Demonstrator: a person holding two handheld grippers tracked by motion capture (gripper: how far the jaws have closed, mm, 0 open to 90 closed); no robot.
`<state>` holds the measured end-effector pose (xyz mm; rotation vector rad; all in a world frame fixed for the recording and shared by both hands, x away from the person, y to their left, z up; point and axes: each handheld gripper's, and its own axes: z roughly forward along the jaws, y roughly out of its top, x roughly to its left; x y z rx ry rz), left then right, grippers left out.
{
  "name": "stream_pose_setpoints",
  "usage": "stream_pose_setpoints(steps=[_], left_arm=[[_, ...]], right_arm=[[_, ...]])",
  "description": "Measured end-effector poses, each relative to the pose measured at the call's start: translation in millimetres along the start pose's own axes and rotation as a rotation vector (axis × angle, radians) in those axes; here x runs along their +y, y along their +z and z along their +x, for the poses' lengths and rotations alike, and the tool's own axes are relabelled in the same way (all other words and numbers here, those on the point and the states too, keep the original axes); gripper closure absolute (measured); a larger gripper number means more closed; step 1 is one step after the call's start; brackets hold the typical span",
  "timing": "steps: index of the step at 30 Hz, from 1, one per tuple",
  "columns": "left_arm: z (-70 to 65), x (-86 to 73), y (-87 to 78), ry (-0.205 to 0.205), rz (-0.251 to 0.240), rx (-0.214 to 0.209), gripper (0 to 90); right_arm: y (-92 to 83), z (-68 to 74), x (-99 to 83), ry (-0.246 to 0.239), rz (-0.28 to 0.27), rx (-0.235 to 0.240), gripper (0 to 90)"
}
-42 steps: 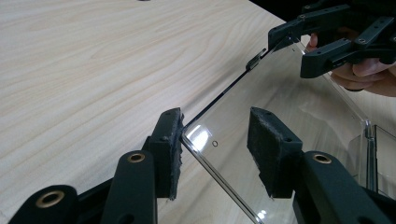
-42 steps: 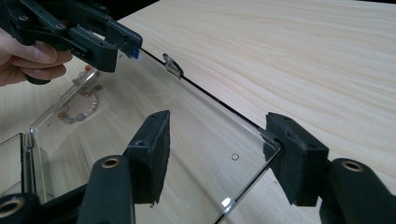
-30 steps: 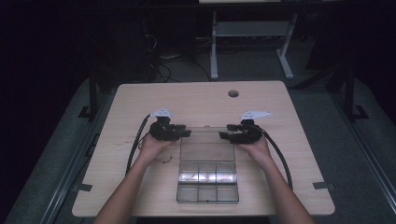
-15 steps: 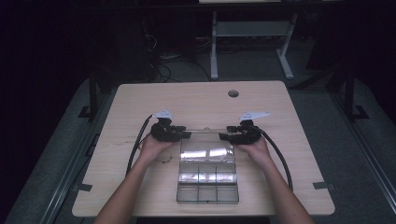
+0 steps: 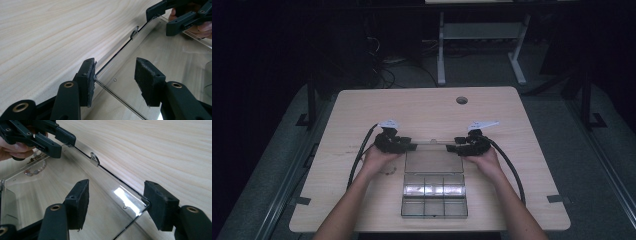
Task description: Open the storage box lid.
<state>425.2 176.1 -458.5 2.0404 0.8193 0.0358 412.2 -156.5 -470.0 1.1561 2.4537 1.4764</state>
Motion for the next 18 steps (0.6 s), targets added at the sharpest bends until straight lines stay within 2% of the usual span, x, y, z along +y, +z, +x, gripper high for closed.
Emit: stream_pose_setpoints(steps=[10, 18], left_arm=[[1.8, -3.0, 3.1, 0.004, 0.018, -0.002, 50.2], [2.3, -5.7, 6.5, -0.008, 0.025, -0.002, 49.9]], right_arm=[[3.6, -2.2, -2.8, 0.005, 0.013, 0.001, 37.5], [6.0, -2.9, -4.8, 0.016, 0.028, 0.003, 37.2]])
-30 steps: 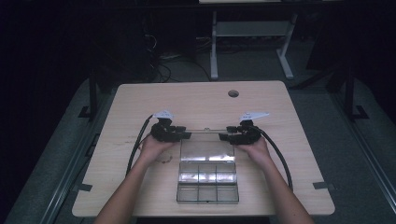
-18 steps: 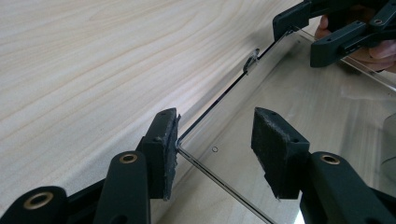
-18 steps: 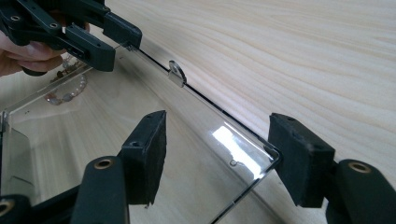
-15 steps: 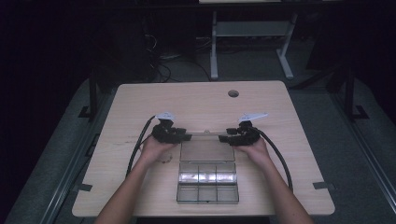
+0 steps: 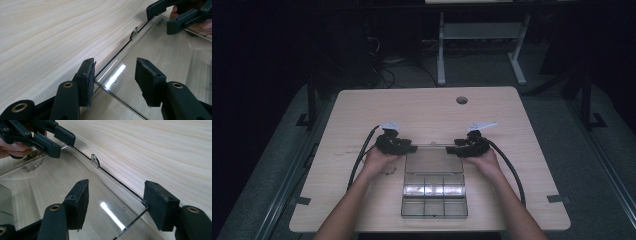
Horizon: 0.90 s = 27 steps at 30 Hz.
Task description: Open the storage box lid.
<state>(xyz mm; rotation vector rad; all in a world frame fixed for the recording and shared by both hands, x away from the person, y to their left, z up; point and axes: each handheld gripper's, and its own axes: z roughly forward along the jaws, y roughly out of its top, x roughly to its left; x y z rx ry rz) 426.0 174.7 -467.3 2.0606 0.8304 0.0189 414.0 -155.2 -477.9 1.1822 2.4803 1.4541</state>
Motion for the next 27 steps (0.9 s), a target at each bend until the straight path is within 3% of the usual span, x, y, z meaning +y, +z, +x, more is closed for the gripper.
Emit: stream_pose_setpoints(steps=[16, 27], left_arm=[[-0.5, -2.9, 4.7, 0.017, 0.036, 0.011, 49.4], [-1.4, -1.3, 0.5, 0.027, 0.023, 0.020, 47.5]], right_arm=[[4.6, 0.0, -2.3, -0.009, 0.034, -0.007, 36.5], [4.9, 1.8, -2.1, -0.024, 0.034, -0.034, 35.5]])
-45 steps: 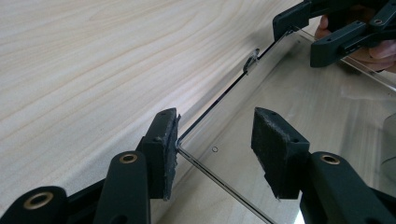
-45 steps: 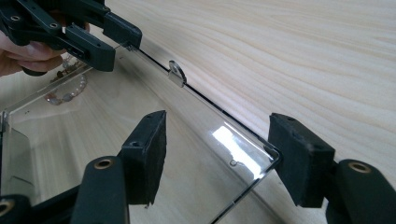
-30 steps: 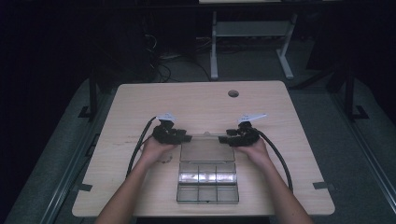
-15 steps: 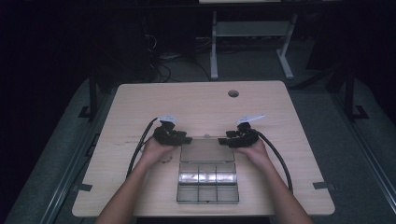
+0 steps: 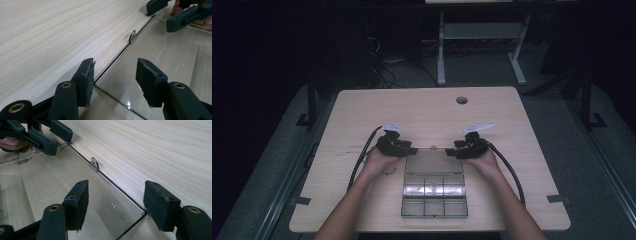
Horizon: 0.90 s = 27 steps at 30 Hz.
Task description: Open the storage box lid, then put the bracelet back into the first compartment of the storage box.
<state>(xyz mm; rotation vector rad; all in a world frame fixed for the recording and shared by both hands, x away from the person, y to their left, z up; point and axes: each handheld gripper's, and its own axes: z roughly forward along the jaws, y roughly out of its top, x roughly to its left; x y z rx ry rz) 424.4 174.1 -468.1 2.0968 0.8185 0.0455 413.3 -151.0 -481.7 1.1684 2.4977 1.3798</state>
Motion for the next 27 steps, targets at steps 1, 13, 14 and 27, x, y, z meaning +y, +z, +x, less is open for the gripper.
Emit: stream_pose_setpoints(steps=[1, 13, 14, 27], left_arm=[[-0.1, 0.2, -1.3, -0.007, -0.008, 0.001, 46.8], [-7.4, -1.5, -24.9, 0.043, -0.015, 0.044, 40.5], [-8.7, -1.9, -26.7, 0.052, -0.018, 0.045, 40.5], [-22.3, -7.7, -57.3, 0.100, -0.045, 0.082, 36.6]], right_arm=[[-0.4, -0.3, -0.1, -0.001, -0.003, -0.001, 35.2], [-23.7, 2.5, 0.1, 0.008, -0.065, -0.038, 31.9], [-25.9, 2.7, -0.1, 0.005, -0.069, -0.044, 31.7], [-50.0, 15.4, -2.5, -0.009, -0.083, -0.111, 28.9]])
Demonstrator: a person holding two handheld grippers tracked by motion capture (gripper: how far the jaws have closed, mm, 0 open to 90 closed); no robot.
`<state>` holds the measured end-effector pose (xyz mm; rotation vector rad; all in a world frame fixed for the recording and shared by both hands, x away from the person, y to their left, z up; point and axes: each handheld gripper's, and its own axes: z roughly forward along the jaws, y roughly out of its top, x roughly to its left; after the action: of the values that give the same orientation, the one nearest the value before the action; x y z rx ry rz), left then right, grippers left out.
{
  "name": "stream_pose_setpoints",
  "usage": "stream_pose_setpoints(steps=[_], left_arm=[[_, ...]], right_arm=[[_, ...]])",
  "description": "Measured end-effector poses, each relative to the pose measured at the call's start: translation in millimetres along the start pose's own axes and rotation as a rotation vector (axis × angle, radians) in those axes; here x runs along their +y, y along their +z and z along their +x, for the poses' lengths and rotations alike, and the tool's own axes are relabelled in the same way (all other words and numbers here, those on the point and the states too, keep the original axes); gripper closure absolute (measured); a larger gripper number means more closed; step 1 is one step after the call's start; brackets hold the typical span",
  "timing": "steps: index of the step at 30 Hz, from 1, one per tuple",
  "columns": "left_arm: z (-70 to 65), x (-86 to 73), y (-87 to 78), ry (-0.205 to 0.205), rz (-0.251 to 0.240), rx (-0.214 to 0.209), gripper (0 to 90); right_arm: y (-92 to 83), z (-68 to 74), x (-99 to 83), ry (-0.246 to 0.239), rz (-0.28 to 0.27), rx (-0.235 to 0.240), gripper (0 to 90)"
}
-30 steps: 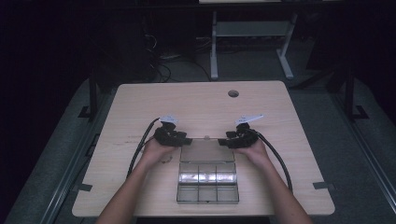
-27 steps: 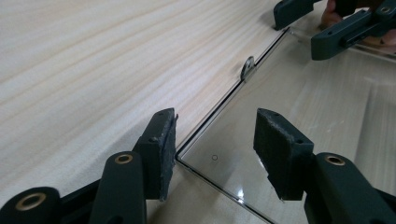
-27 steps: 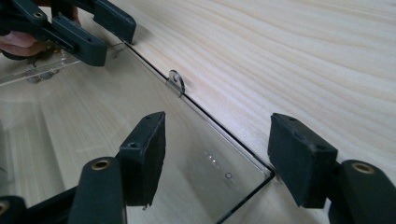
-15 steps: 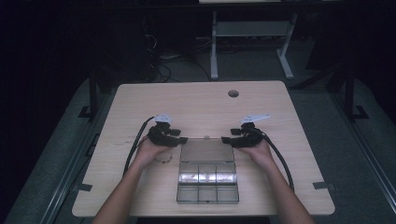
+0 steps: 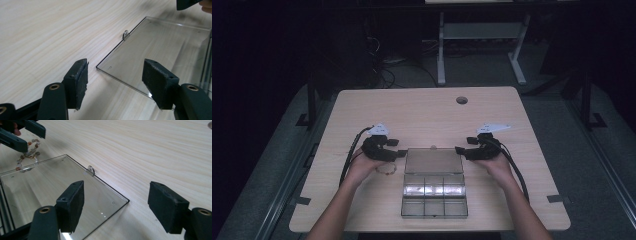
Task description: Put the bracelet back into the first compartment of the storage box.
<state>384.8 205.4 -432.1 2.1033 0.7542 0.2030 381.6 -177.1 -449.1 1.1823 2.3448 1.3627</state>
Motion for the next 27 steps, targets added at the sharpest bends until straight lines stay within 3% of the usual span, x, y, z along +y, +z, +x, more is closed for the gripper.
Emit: stream_pose_setpoints(steps=[4, 6, 9, 14, 20, 27], left_arm=[[-4.4, 0.2, -11.0, 0.016, 0.020, 0.005, 32.6], [-6.9, -1.1, -17.3, 0.015, 0.007, 0.011, 31.9], [-9.0, -5.5, -26.2, 0.020, 0.005, 0.020, 31.9], [-10.4, -15.5, -42.0, 0.042, 0.012, 0.066, 32.0], [-7.5, -29.1, -59.9, 0.013, -0.009, 0.093, 33.1], [-2.8, -44.9, -75.1, -0.009, -0.002, 0.159, 33.3]], right_arm=[[-9.0, 3.9, -1.9, 0.000, -0.009, -0.009, 28.5], [-14.0, 7.0, -1.9, 0.002, -0.009, -0.005, 28.5], [-22.2, 11.4, -5.2, -0.025, -0.021, -0.011, 28.5], [-38.3, 17.4, -12.8, -0.034, -0.035, -0.027, 28.5], [-53.1, 22.3, -30.9, -0.039, -0.029, -0.028, 28.3], [-69.3, 24.7, -48.4, -0.028, -0.034, -0.042, 28.2]])
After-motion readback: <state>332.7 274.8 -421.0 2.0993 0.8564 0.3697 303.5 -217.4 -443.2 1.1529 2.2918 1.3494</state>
